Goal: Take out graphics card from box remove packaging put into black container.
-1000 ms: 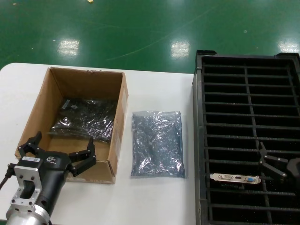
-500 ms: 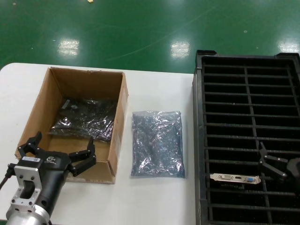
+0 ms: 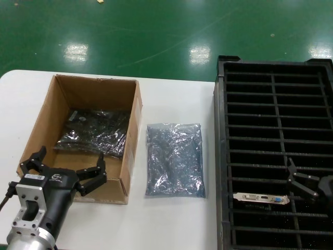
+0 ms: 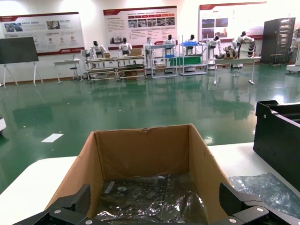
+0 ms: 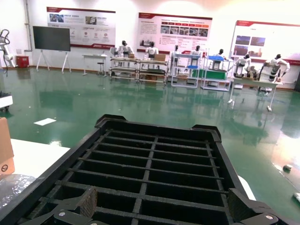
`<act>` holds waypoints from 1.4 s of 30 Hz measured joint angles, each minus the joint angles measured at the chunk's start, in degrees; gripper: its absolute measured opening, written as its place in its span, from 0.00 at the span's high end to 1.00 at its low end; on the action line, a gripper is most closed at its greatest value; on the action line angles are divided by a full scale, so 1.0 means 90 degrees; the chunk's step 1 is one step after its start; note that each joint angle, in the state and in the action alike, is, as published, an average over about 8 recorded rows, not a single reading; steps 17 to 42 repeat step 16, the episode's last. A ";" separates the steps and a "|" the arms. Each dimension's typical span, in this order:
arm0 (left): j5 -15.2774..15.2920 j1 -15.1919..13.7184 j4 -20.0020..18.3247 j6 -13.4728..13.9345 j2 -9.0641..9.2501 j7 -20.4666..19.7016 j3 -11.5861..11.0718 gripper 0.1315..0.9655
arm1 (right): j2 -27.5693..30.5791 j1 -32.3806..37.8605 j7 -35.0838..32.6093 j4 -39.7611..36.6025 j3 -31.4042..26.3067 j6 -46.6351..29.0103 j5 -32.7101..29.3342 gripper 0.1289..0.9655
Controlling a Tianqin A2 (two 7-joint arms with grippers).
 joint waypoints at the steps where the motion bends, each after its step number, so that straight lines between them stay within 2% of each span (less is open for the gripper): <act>1: 0.0000 0.0000 0.0000 0.0000 0.0000 0.0000 0.0000 0.00 | 0.0000 0.0000 0.0000 0.0000 0.0000 0.0000 0.0000 0.00; 42: 0.0000 0.0000 0.0000 0.0000 0.0000 0.0000 0.0000 0.00 | 0.0000 0.0000 0.0000 0.0000 0.0000 0.0000 0.0000 0.00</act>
